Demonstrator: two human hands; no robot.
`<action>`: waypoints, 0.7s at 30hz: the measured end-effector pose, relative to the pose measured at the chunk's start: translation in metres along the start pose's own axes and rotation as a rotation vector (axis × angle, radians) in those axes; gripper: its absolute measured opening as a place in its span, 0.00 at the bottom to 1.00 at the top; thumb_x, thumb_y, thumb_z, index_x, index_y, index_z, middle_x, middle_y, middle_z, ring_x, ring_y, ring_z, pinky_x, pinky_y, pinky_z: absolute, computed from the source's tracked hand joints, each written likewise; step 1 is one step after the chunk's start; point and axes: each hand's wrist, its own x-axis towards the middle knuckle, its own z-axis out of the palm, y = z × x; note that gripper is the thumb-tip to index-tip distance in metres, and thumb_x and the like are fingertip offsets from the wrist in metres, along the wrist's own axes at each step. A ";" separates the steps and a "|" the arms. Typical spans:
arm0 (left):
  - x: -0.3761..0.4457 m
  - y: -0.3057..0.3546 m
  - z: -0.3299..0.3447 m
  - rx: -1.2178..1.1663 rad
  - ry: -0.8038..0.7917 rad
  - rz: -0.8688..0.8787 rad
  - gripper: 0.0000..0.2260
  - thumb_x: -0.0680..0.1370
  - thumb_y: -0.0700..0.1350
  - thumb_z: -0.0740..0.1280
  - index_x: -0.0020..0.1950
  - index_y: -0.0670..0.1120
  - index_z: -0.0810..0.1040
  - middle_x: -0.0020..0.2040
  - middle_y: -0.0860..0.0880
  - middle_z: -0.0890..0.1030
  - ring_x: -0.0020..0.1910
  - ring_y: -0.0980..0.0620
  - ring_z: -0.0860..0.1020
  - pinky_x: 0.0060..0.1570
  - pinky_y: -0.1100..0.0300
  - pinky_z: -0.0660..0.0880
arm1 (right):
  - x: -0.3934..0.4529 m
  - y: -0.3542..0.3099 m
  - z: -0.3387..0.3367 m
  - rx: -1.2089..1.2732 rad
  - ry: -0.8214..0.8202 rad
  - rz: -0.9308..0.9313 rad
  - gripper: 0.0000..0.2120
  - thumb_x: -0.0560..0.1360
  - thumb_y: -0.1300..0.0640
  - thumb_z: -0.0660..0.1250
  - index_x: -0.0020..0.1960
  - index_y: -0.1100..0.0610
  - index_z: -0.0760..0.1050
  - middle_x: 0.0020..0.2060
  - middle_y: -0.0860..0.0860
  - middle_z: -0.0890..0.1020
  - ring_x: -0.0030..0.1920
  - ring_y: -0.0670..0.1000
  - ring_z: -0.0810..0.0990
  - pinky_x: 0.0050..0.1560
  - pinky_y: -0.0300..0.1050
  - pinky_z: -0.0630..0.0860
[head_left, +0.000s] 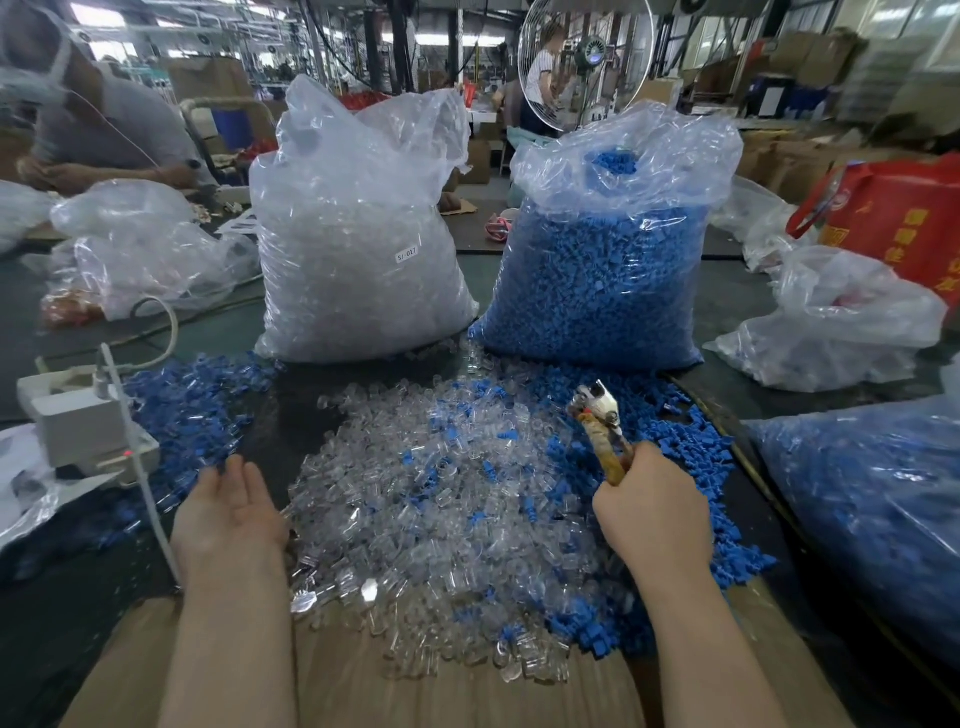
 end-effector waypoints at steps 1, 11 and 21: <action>0.001 -0.003 0.001 0.095 -0.023 0.041 0.18 0.84 0.35 0.52 0.74 0.34 0.64 0.73 0.37 0.68 0.75 0.44 0.65 0.73 0.63 0.53 | 0.000 0.000 0.000 -0.026 -0.006 0.011 0.06 0.75 0.55 0.66 0.49 0.55 0.70 0.44 0.54 0.76 0.35 0.53 0.73 0.29 0.44 0.63; -0.061 -0.053 0.023 1.623 -1.048 0.122 0.24 0.72 0.55 0.73 0.68 0.60 0.73 0.61 0.64 0.72 0.61 0.59 0.73 0.66 0.55 0.68 | -0.001 -0.002 0.002 -0.181 -0.162 0.068 0.15 0.76 0.54 0.66 0.59 0.61 0.71 0.54 0.57 0.74 0.45 0.58 0.76 0.39 0.47 0.68; -0.074 -0.089 0.016 2.004 -1.039 0.641 0.12 0.75 0.57 0.71 0.58 0.59 0.80 0.59 0.60 0.78 0.59 0.59 0.74 0.71 0.49 0.60 | 0.005 -0.003 0.009 -0.190 -0.165 0.063 0.10 0.77 0.56 0.63 0.57 0.59 0.71 0.46 0.54 0.75 0.40 0.56 0.75 0.30 0.45 0.65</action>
